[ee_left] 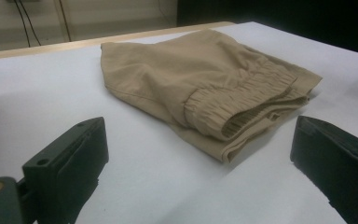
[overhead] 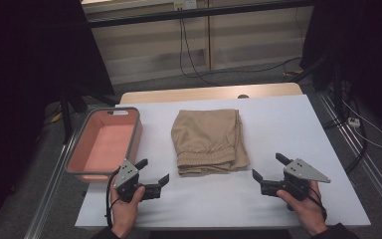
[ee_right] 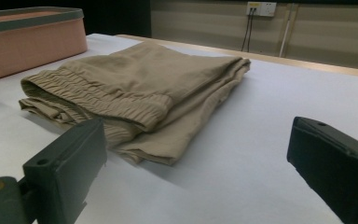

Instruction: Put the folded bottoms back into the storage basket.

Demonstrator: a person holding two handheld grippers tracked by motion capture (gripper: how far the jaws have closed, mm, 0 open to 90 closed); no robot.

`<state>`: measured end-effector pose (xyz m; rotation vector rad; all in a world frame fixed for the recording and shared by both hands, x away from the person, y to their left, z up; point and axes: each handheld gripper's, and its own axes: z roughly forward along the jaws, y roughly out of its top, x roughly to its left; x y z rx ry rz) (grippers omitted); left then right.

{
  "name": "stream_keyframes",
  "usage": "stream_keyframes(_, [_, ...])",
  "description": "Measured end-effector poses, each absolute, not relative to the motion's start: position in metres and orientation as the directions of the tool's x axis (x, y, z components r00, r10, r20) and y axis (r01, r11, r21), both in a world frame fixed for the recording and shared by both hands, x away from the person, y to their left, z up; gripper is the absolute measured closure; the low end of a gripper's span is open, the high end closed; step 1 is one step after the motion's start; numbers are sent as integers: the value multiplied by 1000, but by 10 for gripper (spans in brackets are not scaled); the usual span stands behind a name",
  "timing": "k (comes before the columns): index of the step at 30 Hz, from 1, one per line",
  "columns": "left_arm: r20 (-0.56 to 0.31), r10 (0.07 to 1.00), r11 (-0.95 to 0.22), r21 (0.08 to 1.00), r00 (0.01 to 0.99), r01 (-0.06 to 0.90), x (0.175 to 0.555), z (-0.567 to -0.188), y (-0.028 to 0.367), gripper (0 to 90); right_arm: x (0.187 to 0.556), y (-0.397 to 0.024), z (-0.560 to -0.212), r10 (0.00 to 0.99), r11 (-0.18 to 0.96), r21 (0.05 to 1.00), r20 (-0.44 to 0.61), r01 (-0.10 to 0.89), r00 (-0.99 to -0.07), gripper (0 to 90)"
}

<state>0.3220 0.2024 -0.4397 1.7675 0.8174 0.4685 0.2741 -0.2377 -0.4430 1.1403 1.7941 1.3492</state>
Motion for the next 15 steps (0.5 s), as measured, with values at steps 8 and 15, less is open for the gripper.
stream_keyframes(8, [-93,722,-168,938,685,304,322,-441,206,42,285,-216,-437,859,155,953,-1,259,-512,38])
stream_keyframes(15, [-97,729,-167,935,677,314,319,-441,210,42,291,-191,-438,812,199,947,-15,252,-583,37])
